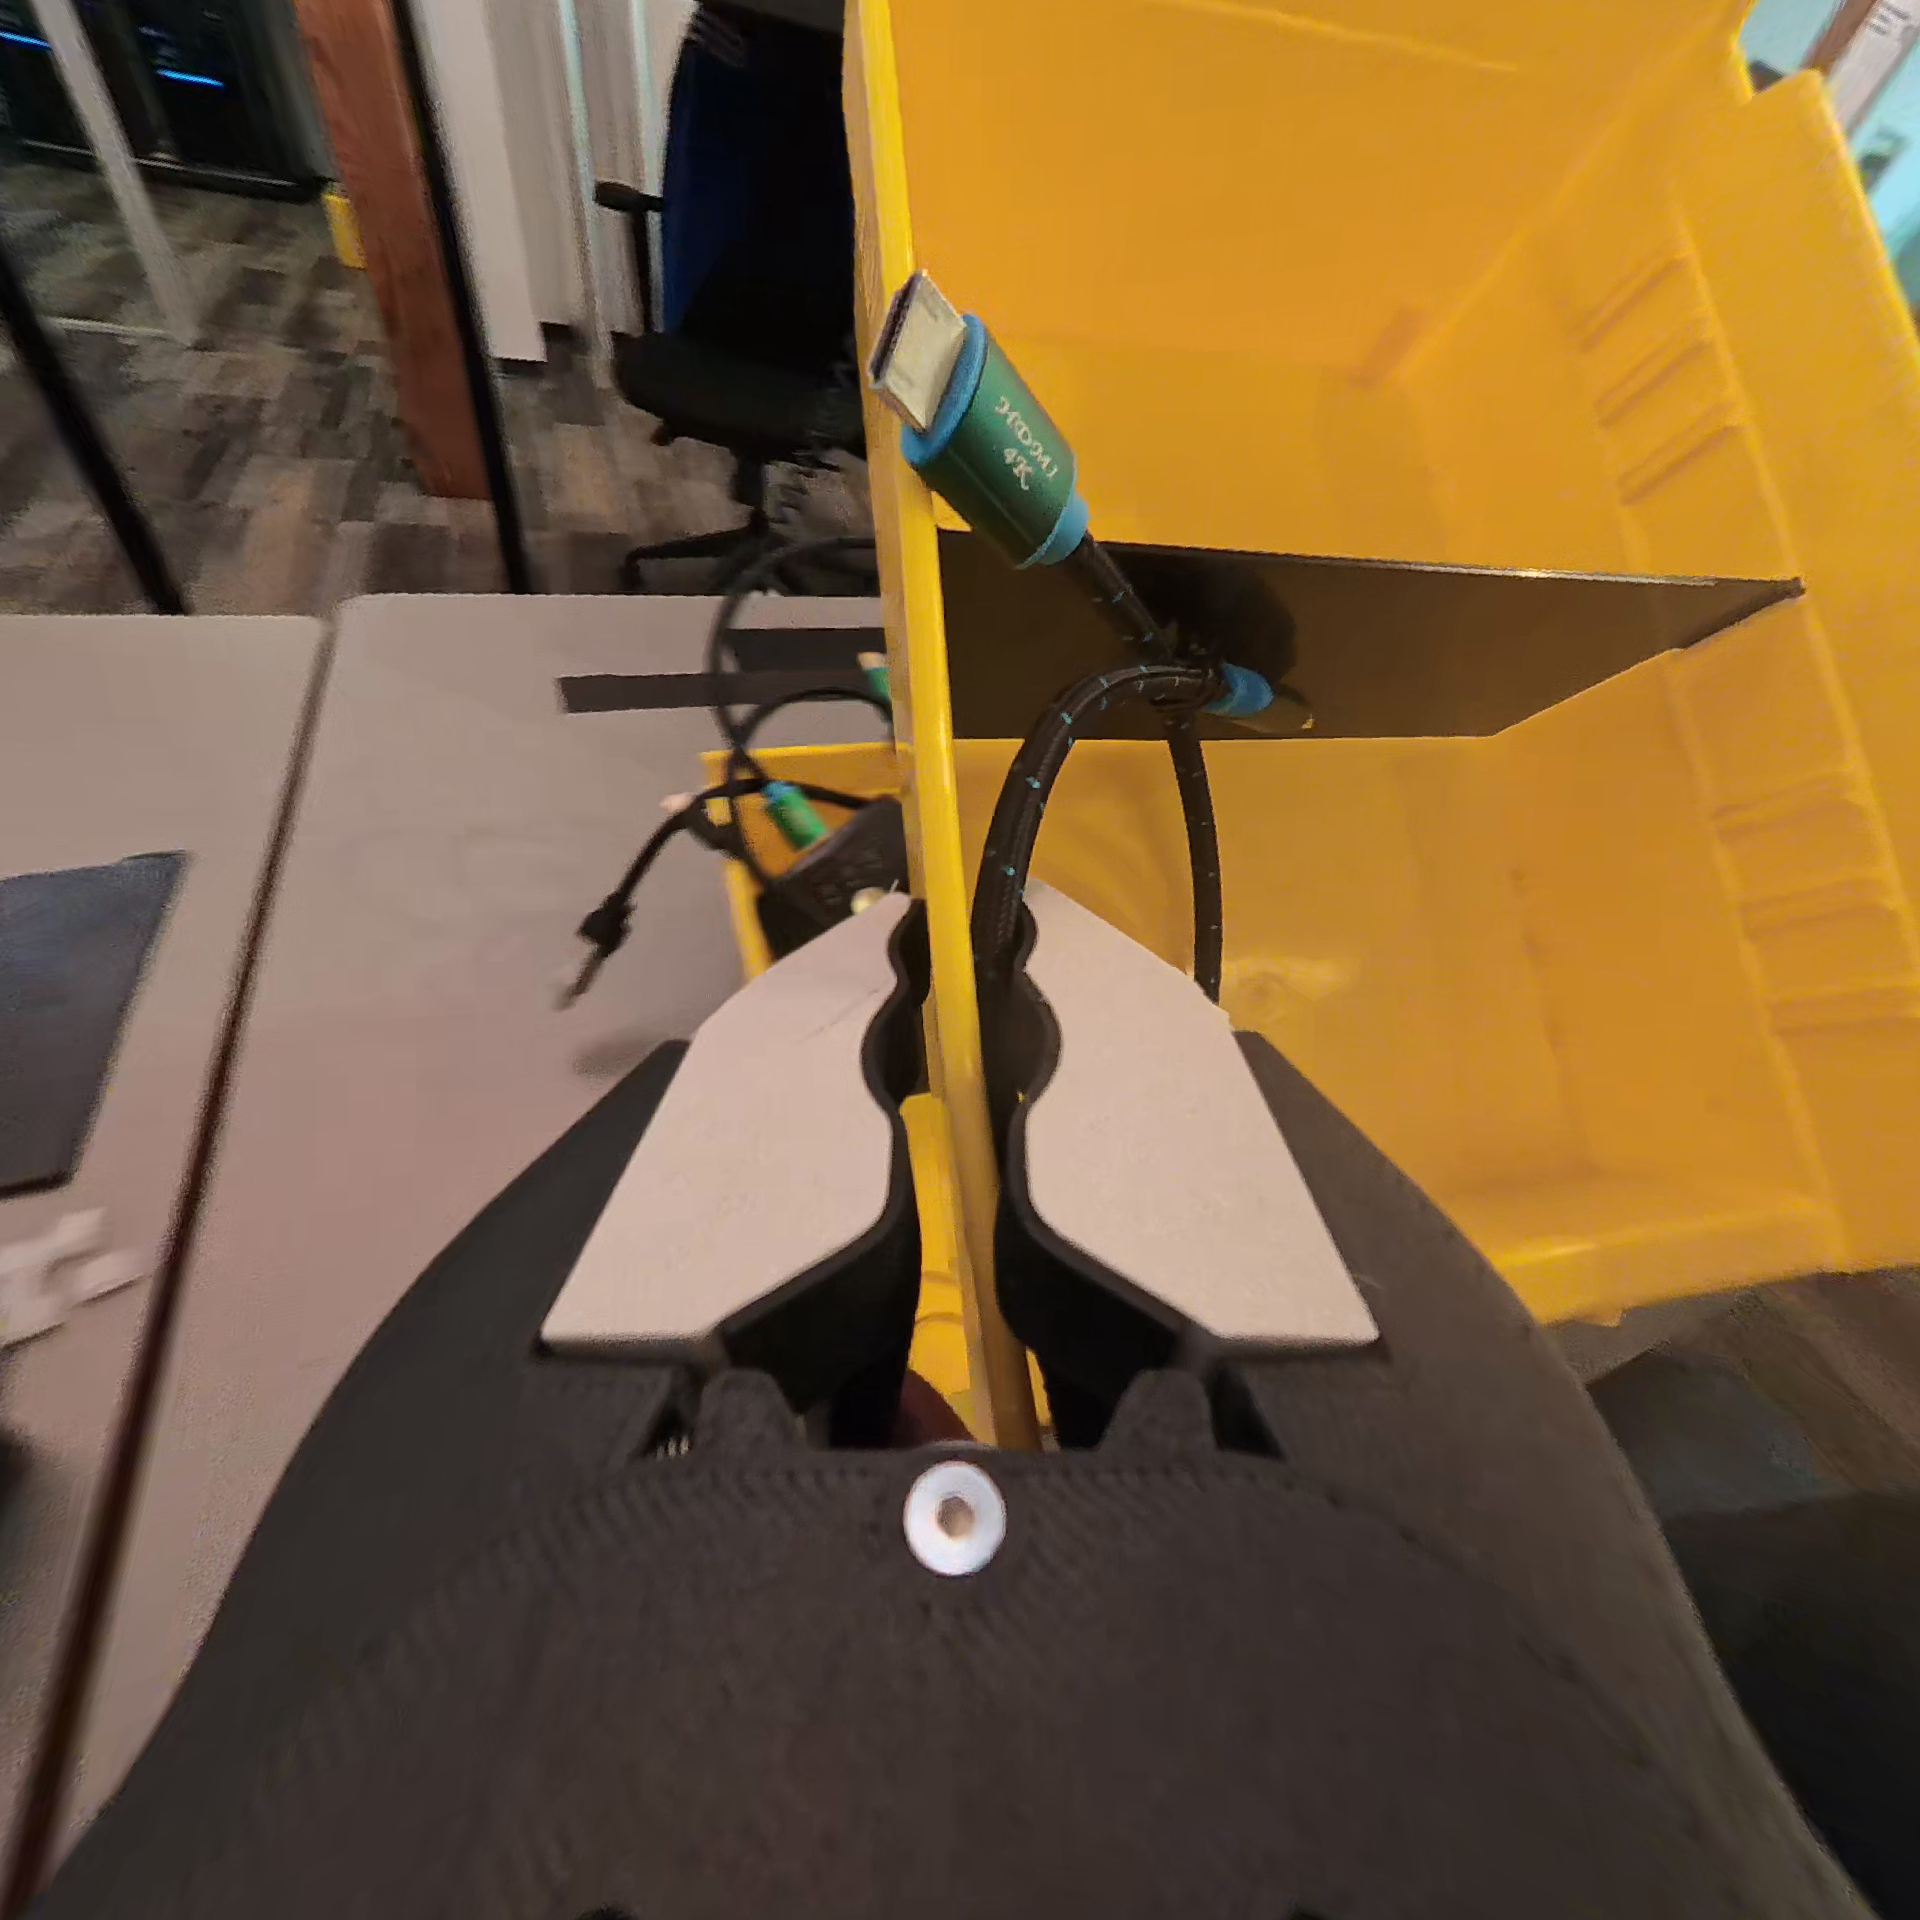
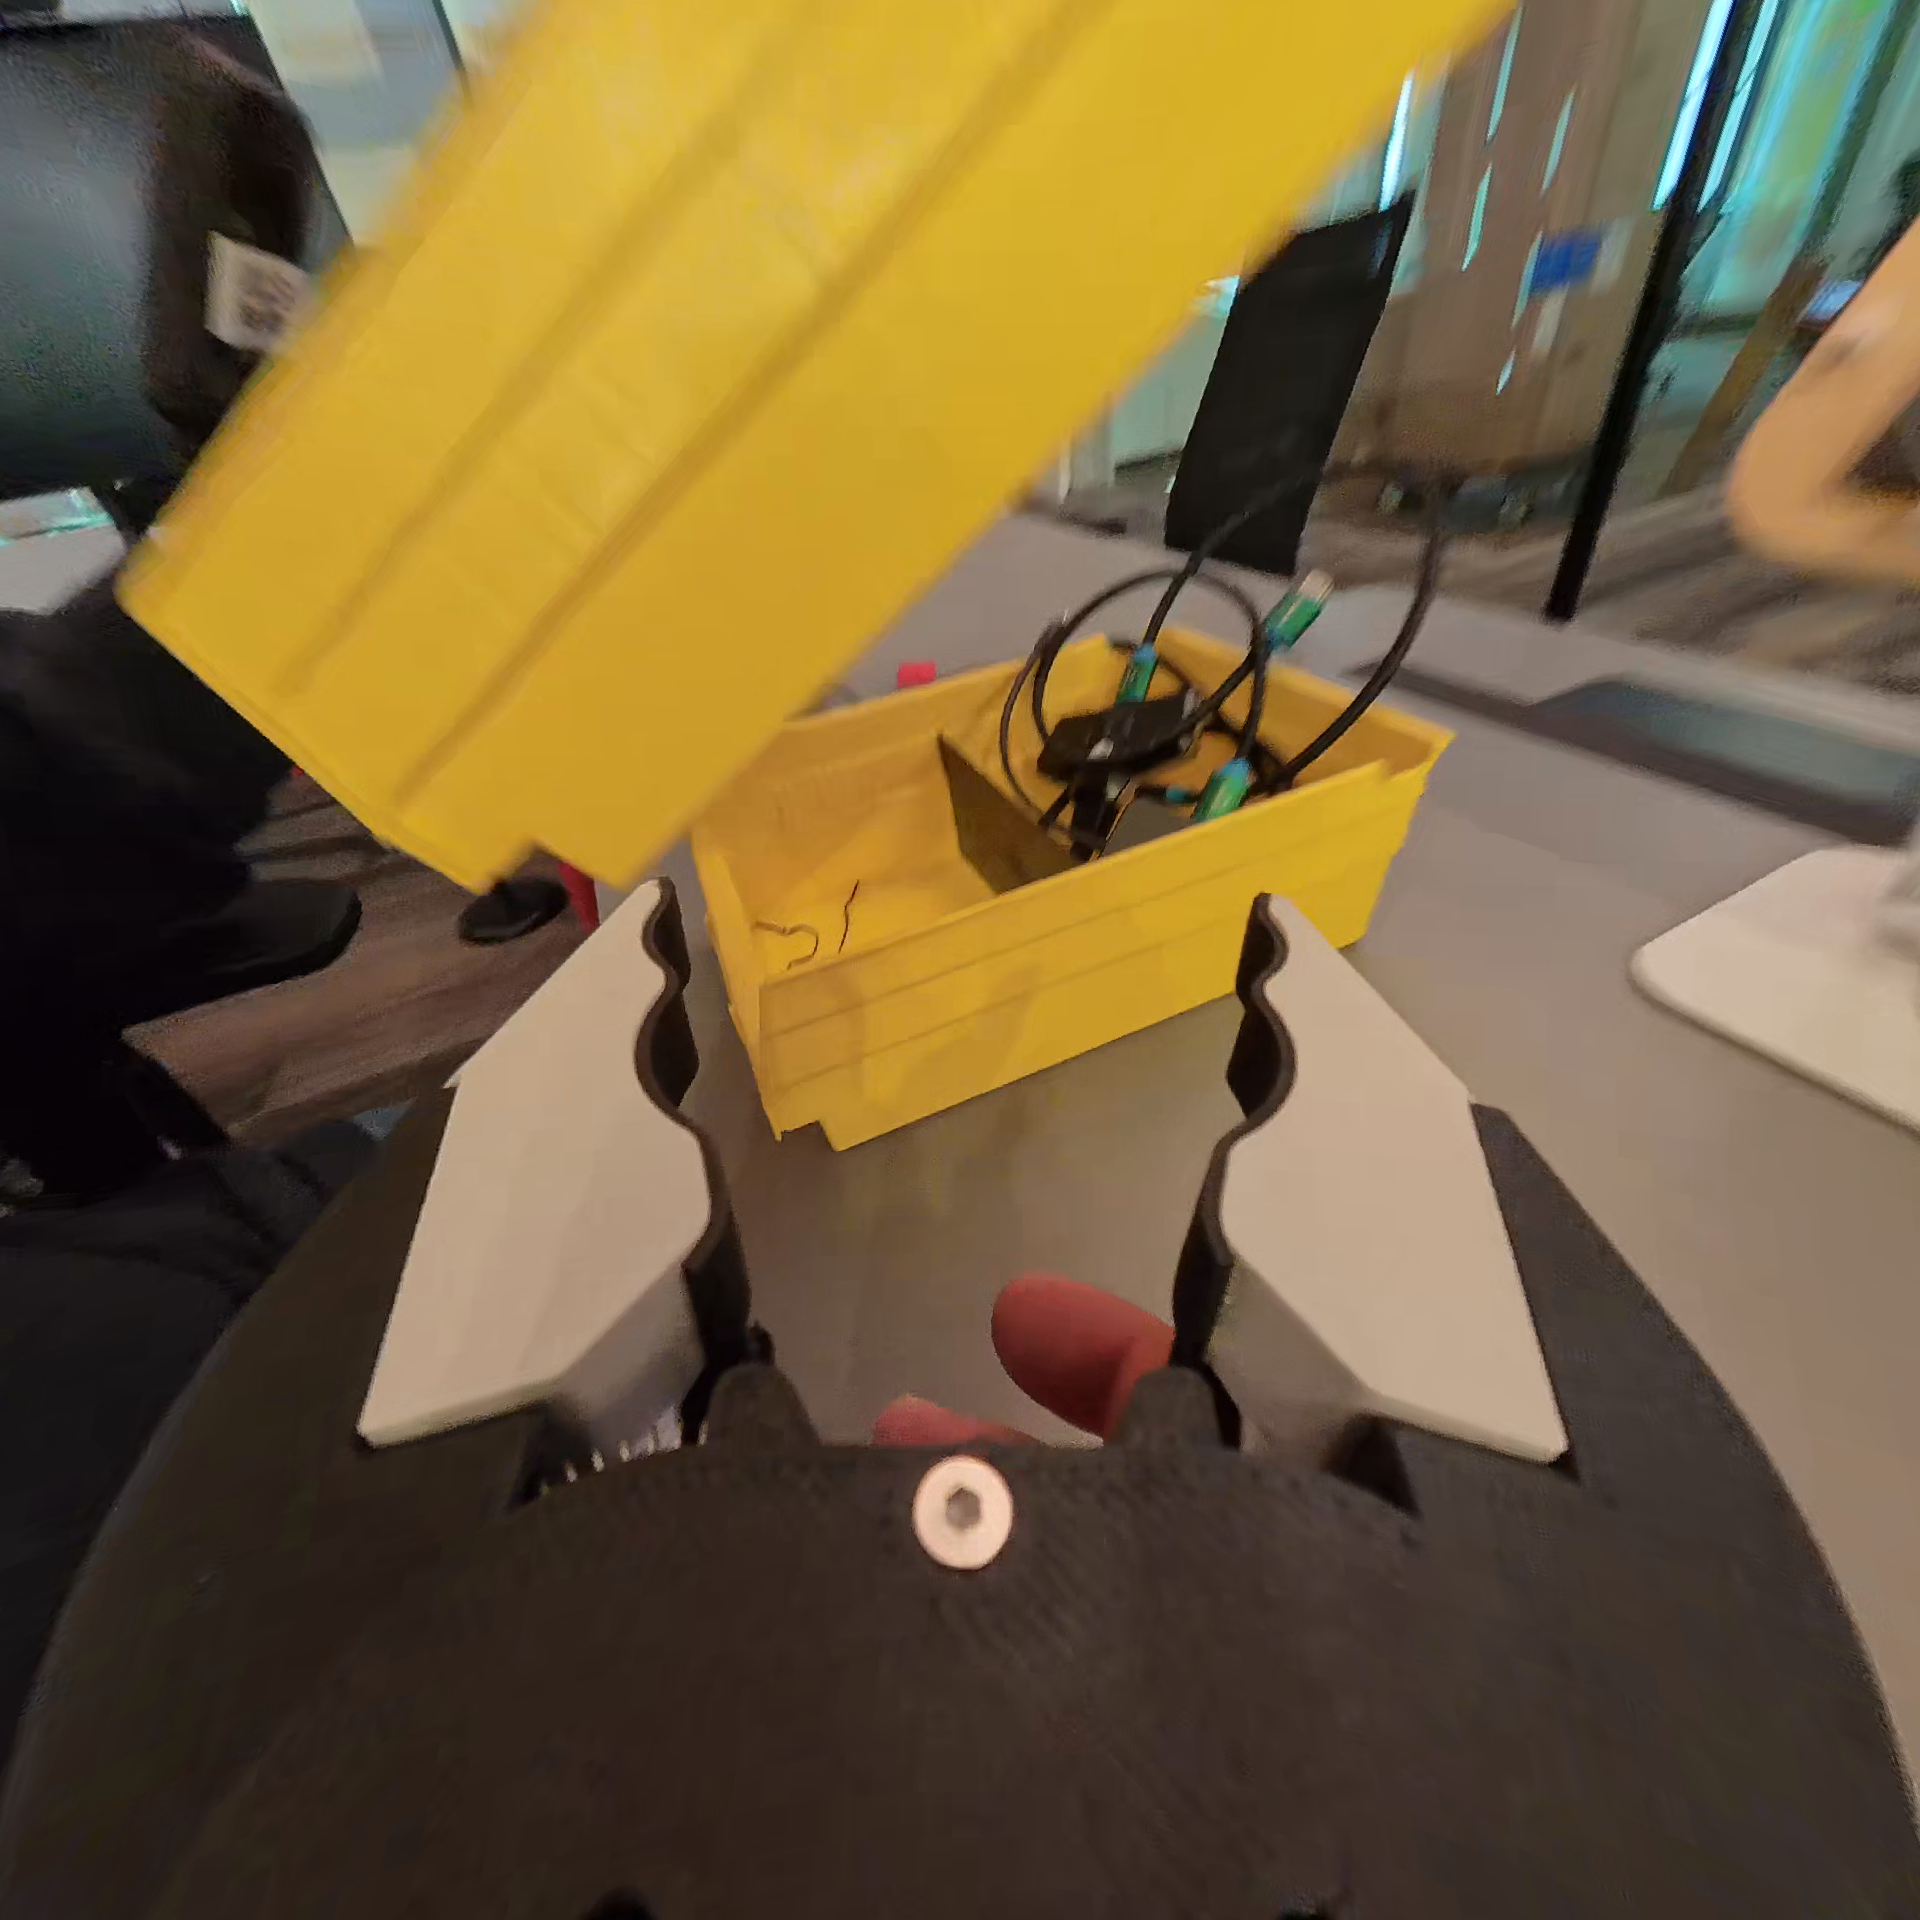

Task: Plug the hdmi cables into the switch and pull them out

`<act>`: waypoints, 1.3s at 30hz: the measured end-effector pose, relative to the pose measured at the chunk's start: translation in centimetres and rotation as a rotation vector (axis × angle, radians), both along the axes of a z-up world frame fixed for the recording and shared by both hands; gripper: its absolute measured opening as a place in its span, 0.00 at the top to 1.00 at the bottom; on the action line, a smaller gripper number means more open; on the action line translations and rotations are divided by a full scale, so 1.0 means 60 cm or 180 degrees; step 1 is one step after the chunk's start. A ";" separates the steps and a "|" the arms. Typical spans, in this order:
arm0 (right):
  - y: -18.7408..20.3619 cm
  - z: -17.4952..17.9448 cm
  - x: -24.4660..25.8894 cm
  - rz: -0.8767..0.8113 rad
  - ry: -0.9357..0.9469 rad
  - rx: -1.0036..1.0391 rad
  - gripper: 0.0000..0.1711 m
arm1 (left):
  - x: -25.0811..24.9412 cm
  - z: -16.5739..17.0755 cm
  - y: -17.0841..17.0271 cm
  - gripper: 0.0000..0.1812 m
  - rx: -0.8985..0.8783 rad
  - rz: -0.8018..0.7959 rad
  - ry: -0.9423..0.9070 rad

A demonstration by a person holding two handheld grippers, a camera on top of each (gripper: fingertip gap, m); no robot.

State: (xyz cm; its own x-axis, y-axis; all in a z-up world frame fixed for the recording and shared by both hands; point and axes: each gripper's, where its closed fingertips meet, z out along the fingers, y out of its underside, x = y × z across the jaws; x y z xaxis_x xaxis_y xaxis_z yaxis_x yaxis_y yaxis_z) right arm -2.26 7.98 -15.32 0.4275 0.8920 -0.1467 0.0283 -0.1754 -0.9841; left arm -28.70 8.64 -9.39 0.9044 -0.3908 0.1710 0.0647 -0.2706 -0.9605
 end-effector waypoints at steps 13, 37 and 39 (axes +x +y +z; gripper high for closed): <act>-0.089 0.061 0.284 -0.1683 0.0026 0.0515 0.37 | 0.507 -0.082 0.074 0.94 -0.0352 -0.1233 0.0484; -0.054 -0.067 0.469 -0.2129 -0.0907 -0.0388 0.46 | 0.678 -0.227 0.008 0.67 -0.1275 -0.2002 0.0121; -0.060 -0.065 0.454 -0.2130 -0.1169 -0.0253 0.44 | 0.669 -0.200 -0.012 0.63 -0.1221 -0.2120 0.0073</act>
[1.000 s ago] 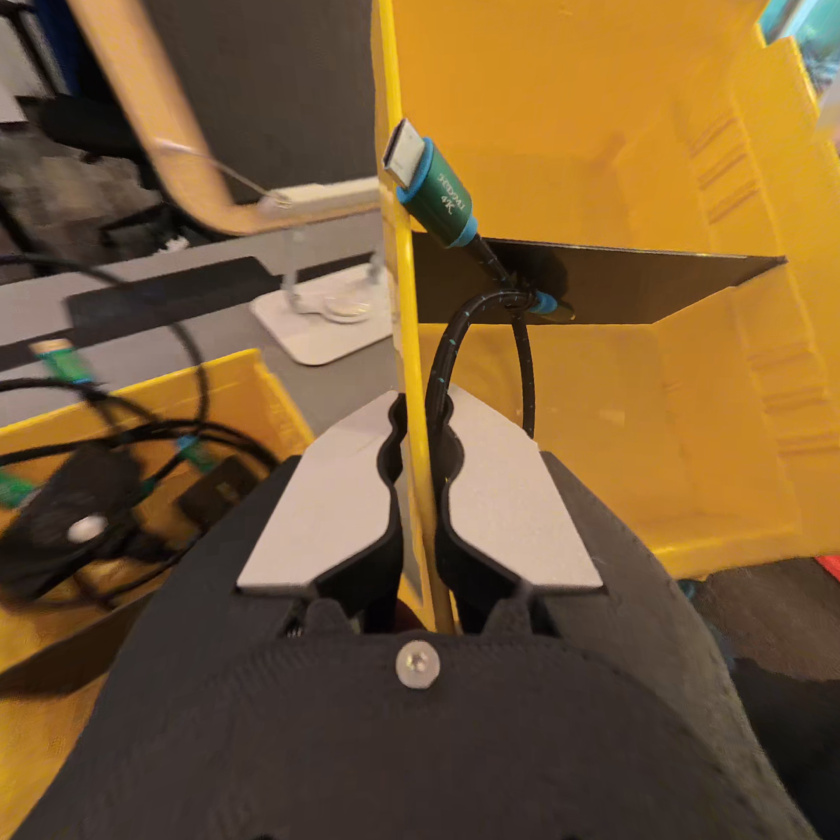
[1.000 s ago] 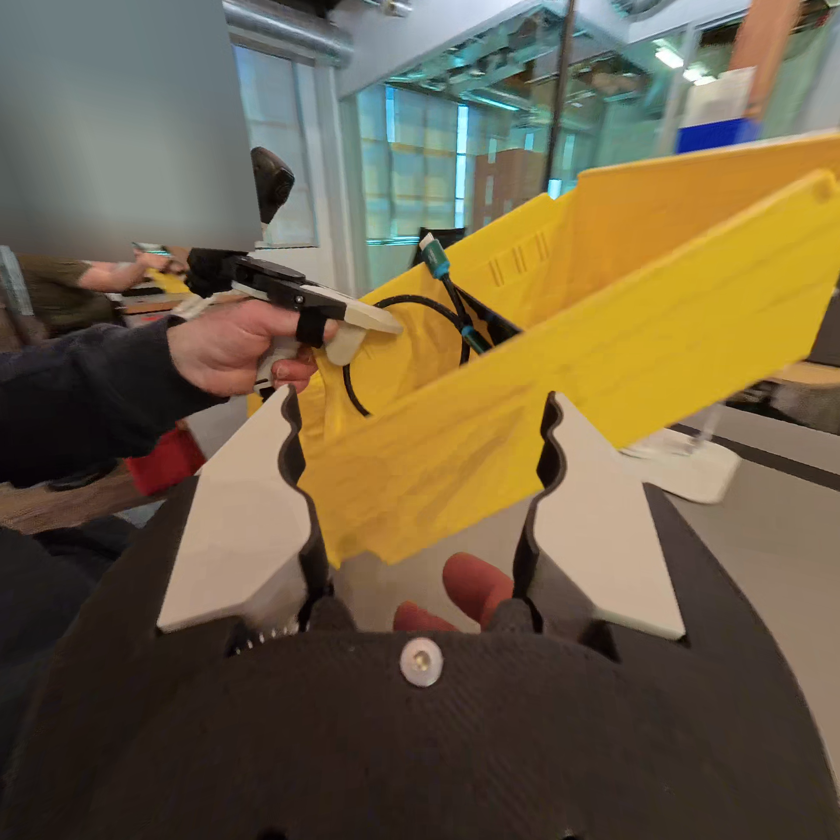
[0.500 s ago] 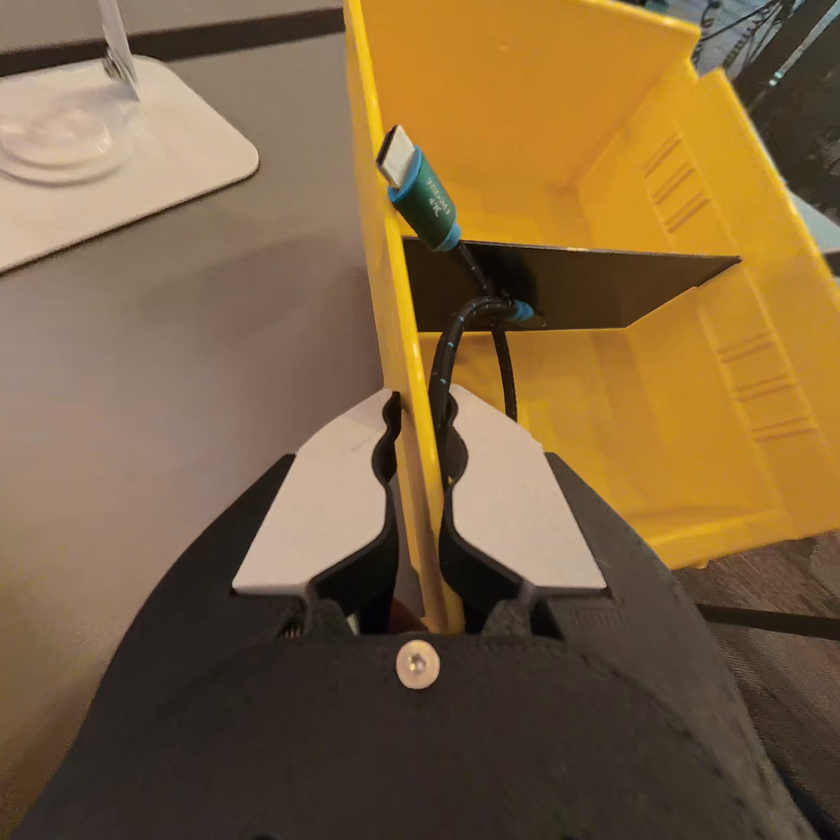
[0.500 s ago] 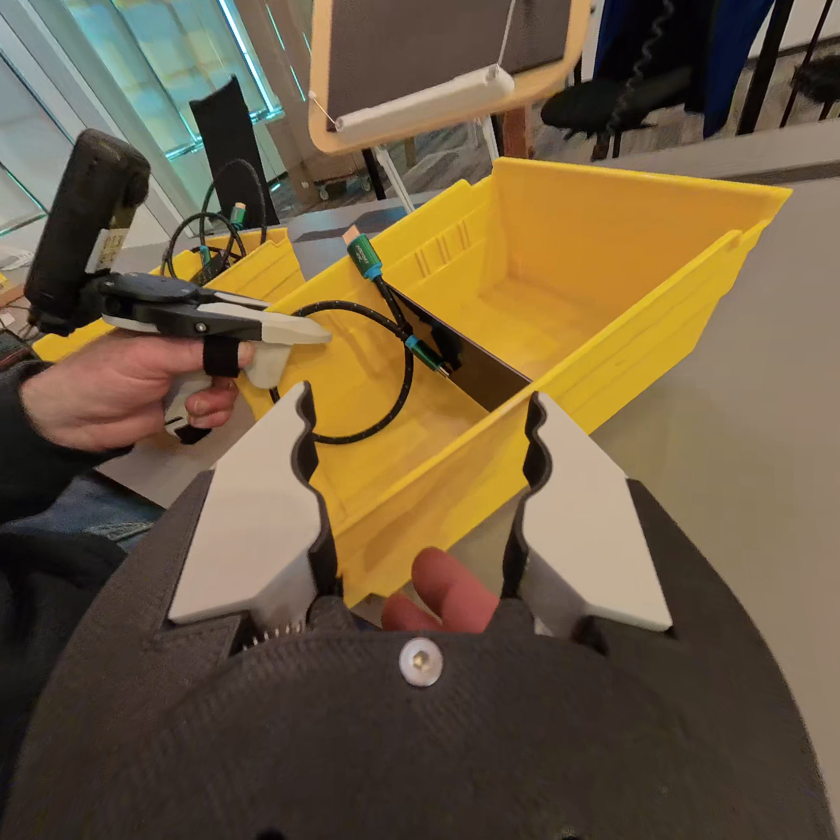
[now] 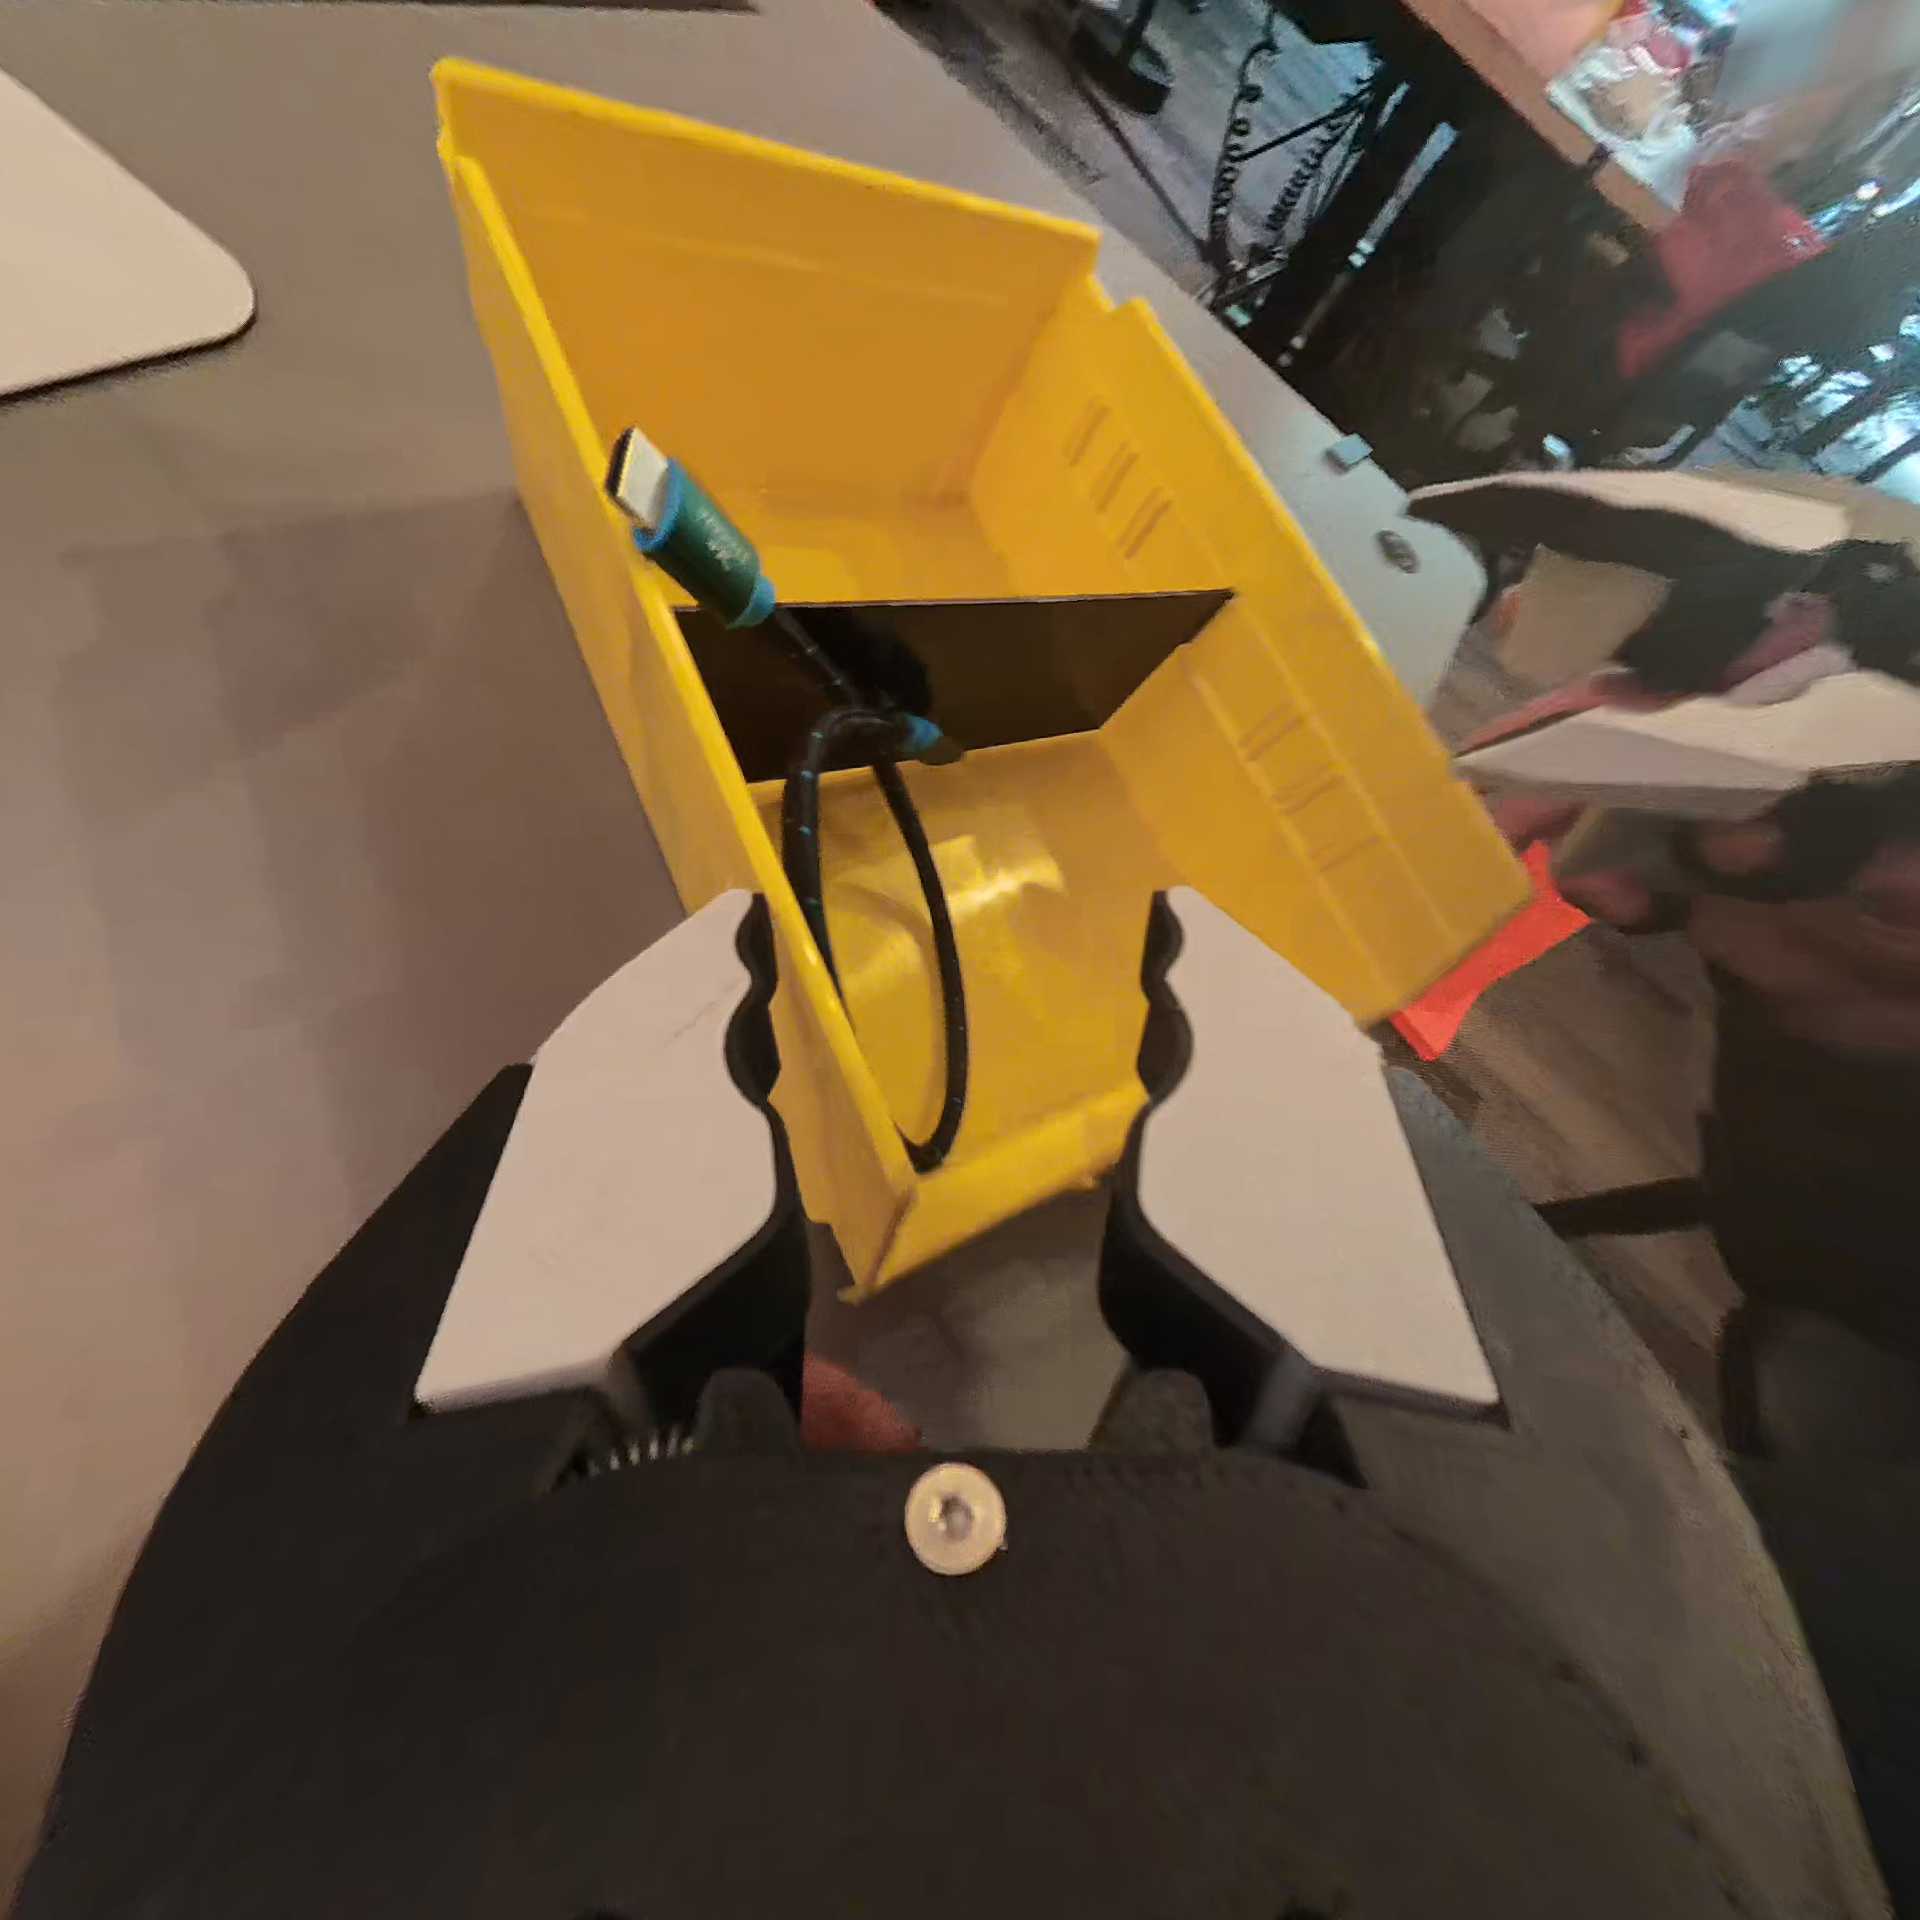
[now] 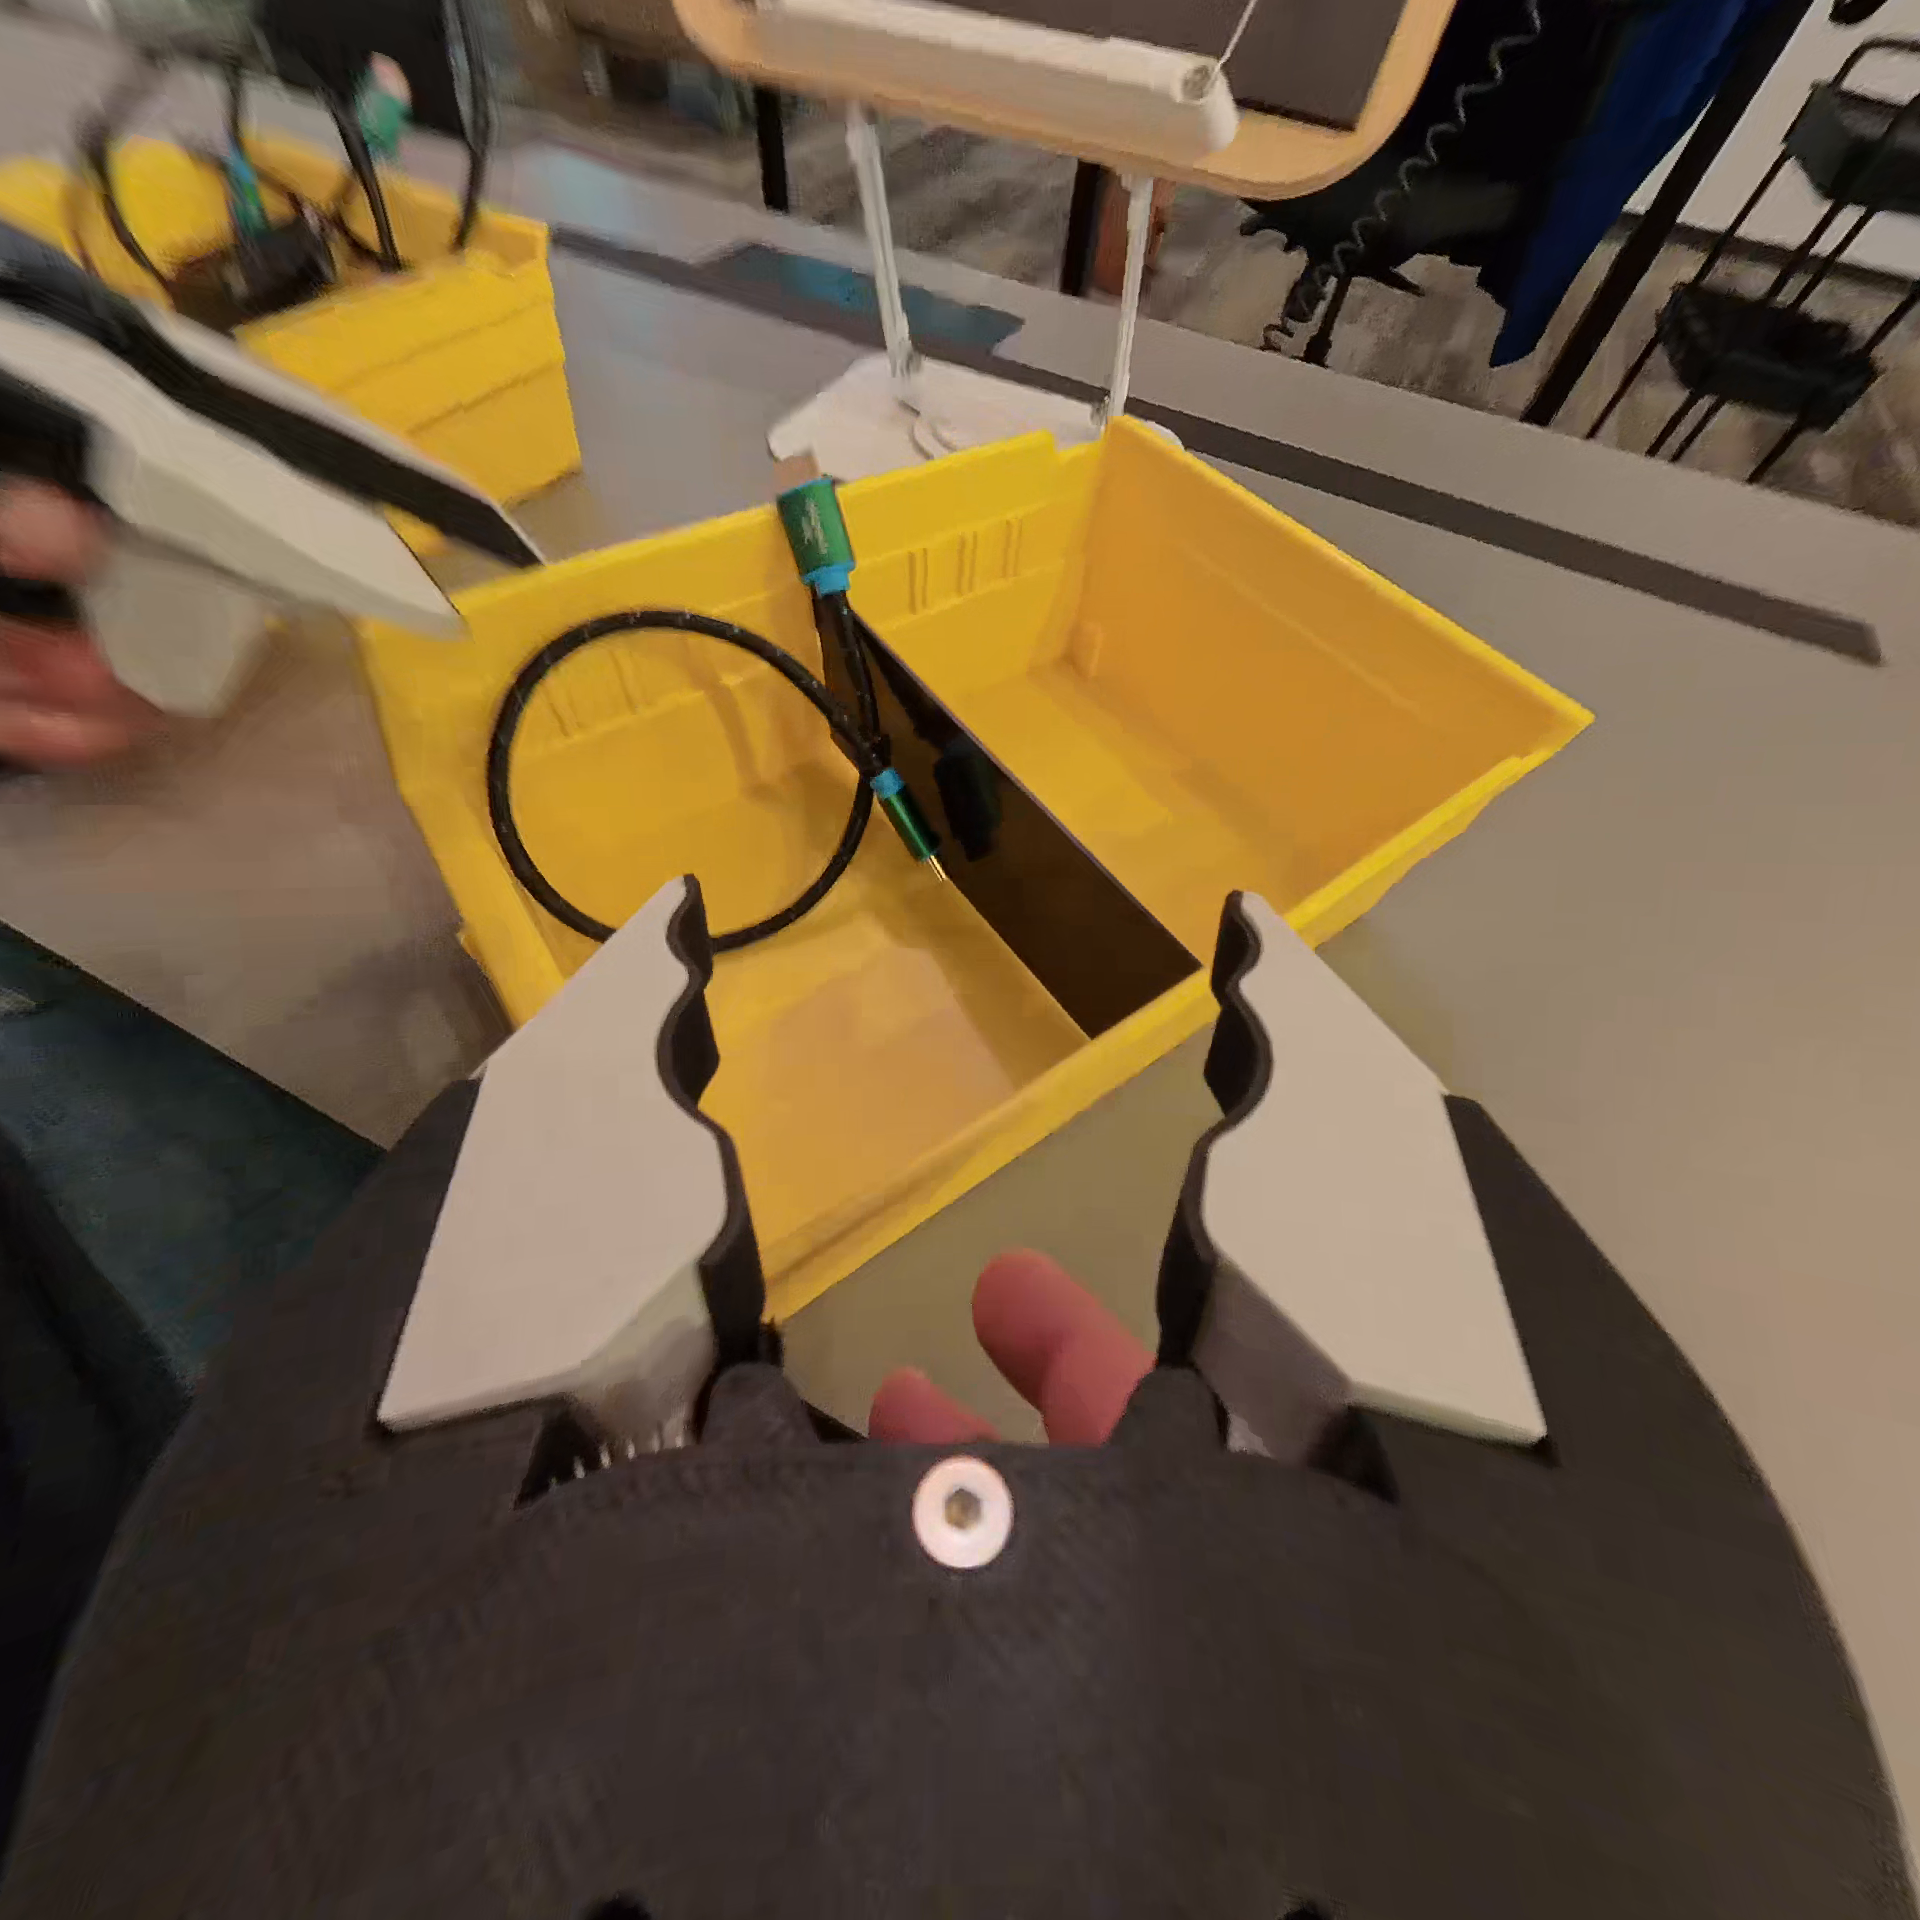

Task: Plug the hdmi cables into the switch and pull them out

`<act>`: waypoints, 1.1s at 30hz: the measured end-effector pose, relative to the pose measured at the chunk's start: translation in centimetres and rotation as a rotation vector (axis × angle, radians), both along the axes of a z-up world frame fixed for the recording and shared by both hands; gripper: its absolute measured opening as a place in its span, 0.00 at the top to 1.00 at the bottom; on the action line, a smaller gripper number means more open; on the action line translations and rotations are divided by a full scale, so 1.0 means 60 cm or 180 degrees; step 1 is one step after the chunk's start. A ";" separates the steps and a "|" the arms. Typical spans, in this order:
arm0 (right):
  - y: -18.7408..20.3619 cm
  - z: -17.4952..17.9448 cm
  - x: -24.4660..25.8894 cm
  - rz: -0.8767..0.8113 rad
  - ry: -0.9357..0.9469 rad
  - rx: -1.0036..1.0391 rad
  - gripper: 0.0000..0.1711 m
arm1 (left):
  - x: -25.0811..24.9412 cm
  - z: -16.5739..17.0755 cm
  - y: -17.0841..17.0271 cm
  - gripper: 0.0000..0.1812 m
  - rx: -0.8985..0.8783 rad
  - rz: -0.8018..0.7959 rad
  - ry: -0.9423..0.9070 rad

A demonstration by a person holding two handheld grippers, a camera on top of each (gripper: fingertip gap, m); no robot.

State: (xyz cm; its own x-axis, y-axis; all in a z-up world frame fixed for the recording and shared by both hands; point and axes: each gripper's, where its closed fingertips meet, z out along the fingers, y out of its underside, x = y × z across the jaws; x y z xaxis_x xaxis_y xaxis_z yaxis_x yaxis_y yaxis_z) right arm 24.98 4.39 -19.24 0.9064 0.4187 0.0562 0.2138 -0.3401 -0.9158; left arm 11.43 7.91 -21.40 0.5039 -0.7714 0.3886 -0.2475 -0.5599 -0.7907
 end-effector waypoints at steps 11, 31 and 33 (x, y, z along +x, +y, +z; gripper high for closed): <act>0.028 -0.087 0.050 -0.0404 -0.1343 -0.0178 0.68 | -0.437 0.114 0.084 0.63 0.1376 0.1666 0.1407; 0.087 -0.066 0.248 -0.0713 -0.1726 -0.0041 0.95 | -0.750 -0.094 0.056 0.96 0.0084 0.2270 0.1968; 0.089 -0.066 0.276 -0.0811 -0.1811 -0.0071 0.95 | -0.769 -0.094 0.048 0.96 0.0068 0.2286 0.1971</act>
State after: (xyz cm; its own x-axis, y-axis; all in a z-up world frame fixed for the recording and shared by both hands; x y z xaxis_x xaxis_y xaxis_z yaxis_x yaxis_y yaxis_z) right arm 41.52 9.76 -23.21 0.8086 0.1999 0.5534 0.5758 -0.4623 -0.6743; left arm -34.70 10.78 -27.06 0.9726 -0.2006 -0.1174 -0.2282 -0.7284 -0.6461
